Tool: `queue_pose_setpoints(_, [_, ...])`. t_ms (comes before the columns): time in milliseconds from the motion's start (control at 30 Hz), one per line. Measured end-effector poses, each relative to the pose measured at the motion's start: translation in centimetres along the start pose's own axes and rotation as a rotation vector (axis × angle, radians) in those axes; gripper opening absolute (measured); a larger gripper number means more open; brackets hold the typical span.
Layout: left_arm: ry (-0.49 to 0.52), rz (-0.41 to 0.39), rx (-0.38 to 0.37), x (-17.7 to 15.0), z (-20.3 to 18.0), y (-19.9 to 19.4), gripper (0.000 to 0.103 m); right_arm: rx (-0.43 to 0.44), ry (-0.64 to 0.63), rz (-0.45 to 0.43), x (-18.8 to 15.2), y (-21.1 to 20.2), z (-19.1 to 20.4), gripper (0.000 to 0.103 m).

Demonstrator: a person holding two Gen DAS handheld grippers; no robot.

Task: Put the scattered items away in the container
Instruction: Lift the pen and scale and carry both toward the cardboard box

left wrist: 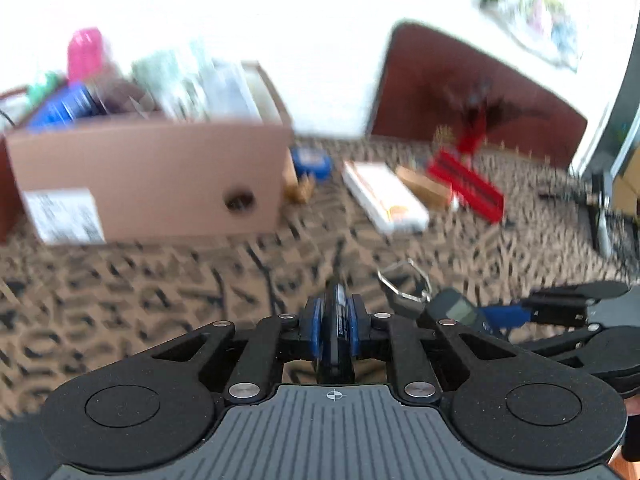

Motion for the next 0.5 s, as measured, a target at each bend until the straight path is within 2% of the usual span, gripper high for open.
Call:
queue_pose_setpoints(67, [0.004, -0.050, 0.016, 1.7, 0.7, -1.9, 0.006, 0.024, -0.012, -0.028, 1.5, -0.9, 0.8, 0.055])
queue_pose_setpoints(100, [0.005, -0.073, 0.026, 2.6, 1.1, -2.8, 0.001, 0.035, -0.019, -0.042, 2.3, -1.3, 1.1, 0.055])
queue_pose_setpoints(267, [0.009, -0.153, 0.060, 6.4, 3.3, -6.3, 0.000, 0.050, -0.073, -0.105, 6.5, -3.0, 3.0, 0.055])
queue_pose_setpoints(400, [0.022, -0.171, 0.093, 8.1, 4.9, -7.6, 0.000, 0.060, -0.100, -0.159, 9.2, -4.4, 4.2, 0.055])
queue_pose_setpoints(433, [0.034, -0.157, 0.083, 8.0, 5.0, -7.5, 0.016, 0.056, -0.104, -0.169, 9.6, -4.6, 4.4, 0.055])
queue_pose_setpoints(467, [0.055, -0.138, 0.066, 7.5, 5.0, -7.2, 0.026, 0.056, -0.106, -0.174, 9.6, -4.6, 4.5, 0.055])
queue_pose_setpoints(500, [0.077, -0.119, 0.059, 6.7, 4.8, -6.8, 0.028, 0.059, -0.105, -0.174, 9.5, -4.6, 4.6, 0.055])
Point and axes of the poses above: each gripper's, at about its wrist camera, not at the fingertips, and y roughly the way its jaws point, z to its left, x to its top, the point moved 10 cm from there along y, roughly the way its jaws point, and after that the axes turned 11 degrees about z, right-handed, at the moved point
